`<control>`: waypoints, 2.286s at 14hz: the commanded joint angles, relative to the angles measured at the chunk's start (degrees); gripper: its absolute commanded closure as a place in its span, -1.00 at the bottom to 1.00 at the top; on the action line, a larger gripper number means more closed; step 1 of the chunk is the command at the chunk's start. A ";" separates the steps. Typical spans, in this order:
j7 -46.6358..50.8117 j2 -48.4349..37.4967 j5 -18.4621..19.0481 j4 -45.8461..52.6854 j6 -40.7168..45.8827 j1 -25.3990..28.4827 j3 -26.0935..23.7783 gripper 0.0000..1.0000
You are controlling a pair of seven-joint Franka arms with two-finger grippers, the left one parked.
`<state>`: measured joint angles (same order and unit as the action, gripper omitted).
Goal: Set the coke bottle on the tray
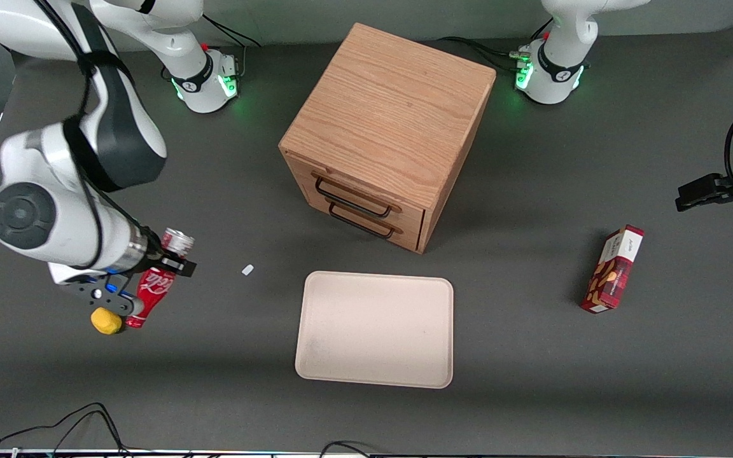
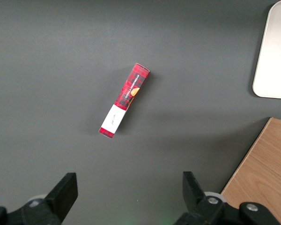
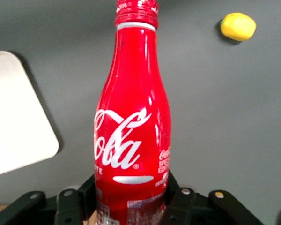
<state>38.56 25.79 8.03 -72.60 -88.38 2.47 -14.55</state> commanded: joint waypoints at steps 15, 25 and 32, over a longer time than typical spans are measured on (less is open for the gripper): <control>-3.49 30.62 -4.25 24.17 -16.71 16.69 4.97 1.00; -3.31 39.68 -3.98 23.56 -27.80 20.30 6.63 1.00; -3.31 40.39 -3.46 23.38 -28.51 21.09 7.69 -1.00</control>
<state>35.78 65.23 4.73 -51.48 -116.89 22.35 -8.53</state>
